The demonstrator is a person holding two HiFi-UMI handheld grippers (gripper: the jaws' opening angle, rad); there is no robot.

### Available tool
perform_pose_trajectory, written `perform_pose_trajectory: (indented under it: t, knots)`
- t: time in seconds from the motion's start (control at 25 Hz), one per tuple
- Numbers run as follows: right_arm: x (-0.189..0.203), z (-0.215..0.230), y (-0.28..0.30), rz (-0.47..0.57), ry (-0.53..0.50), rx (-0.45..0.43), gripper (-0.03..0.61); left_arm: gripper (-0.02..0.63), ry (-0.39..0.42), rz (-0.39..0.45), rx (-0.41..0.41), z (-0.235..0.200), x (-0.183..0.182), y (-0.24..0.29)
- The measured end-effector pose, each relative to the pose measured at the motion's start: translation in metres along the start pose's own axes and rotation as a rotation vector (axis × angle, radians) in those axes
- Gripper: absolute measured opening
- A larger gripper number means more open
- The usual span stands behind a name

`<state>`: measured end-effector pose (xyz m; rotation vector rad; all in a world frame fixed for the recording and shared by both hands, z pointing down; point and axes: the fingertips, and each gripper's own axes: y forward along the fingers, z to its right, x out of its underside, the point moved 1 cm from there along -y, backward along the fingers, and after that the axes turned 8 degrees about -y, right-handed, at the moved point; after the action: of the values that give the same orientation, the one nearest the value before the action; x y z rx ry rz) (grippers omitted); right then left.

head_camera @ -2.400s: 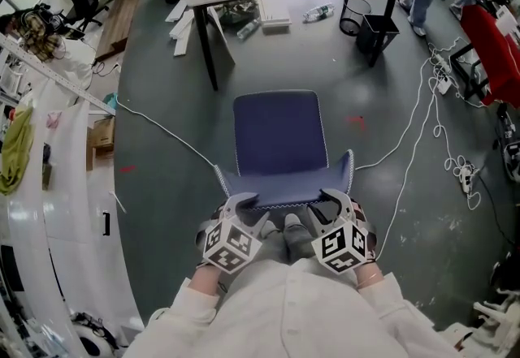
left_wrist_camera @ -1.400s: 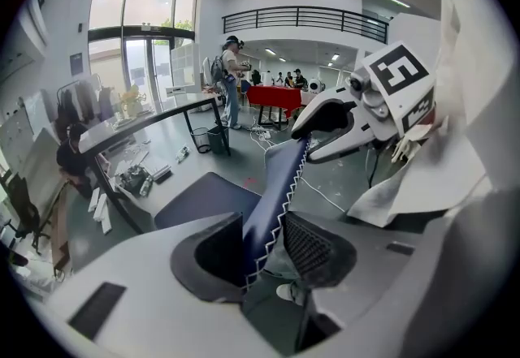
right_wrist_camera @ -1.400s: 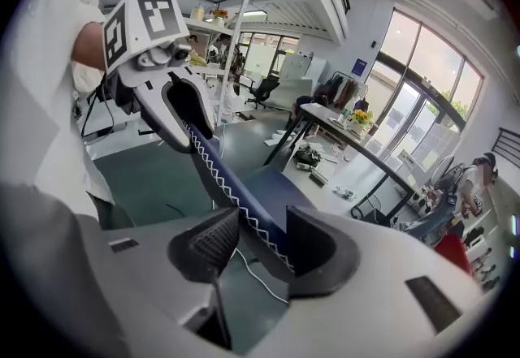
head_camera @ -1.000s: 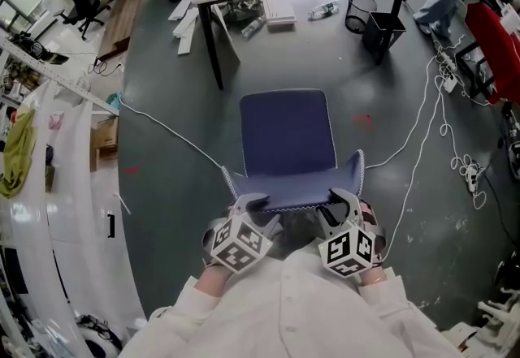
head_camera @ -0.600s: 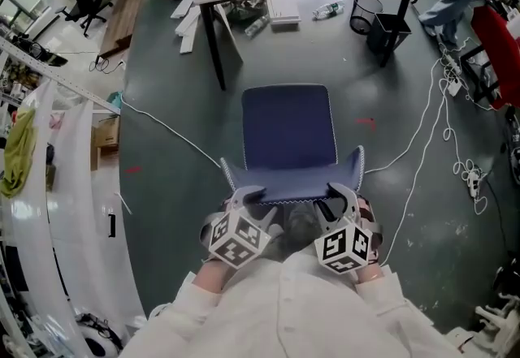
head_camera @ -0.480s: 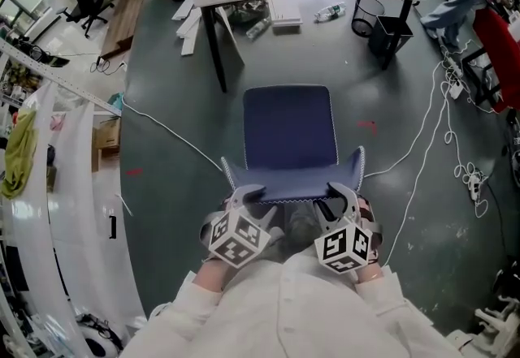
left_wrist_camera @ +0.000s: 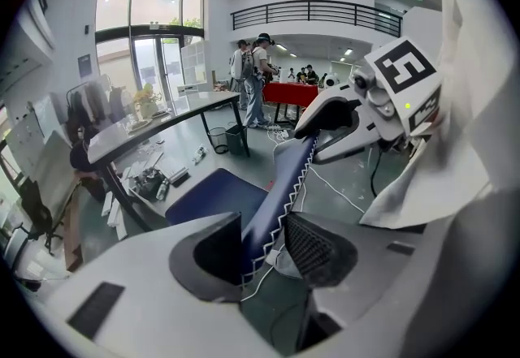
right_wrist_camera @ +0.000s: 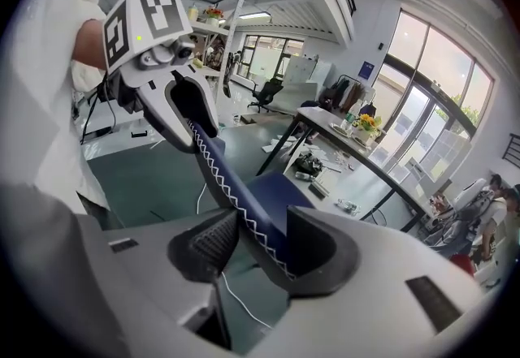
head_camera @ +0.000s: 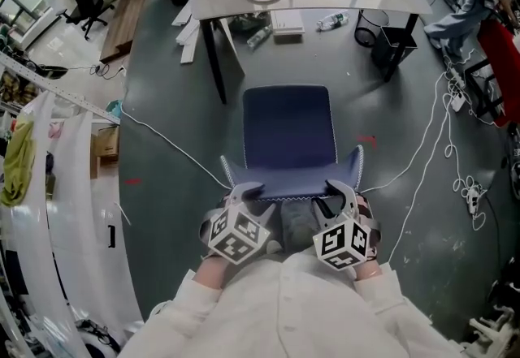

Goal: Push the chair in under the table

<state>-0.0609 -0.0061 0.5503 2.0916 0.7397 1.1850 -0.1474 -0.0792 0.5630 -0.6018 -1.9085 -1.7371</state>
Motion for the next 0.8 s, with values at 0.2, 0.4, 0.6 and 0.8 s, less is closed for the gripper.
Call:
perform_pose_trajectory:
  t: [0.2, 0.4, 0.6, 0.8]
  knots:
    - [-0.005, 0.037, 0.024, 0.001, -0.008, -0.006, 0.190, 0.170, -0.006, 0.001, -0.001, -0.029, -0.027, 0.018]
    - [-0.010, 0.077, 0.046, 0.007, -0.009, -0.013, 0.190, 0.170, -0.011, 0.003, -0.002, -0.057, -0.056, 0.036]
    - [-0.014, 0.109, 0.066, 0.022, -0.020, -0.021, 0.190, 0.172, -0.028, 0.006, -0.016, -0.082, -0.080, 0.051]
    - [-0.016, 0.139, 0.085, 0.031, -0.026, -0.032, 0.190, 0.173, -0.038, 0.011, -0.035, -0.104, -0.101, 0.066]
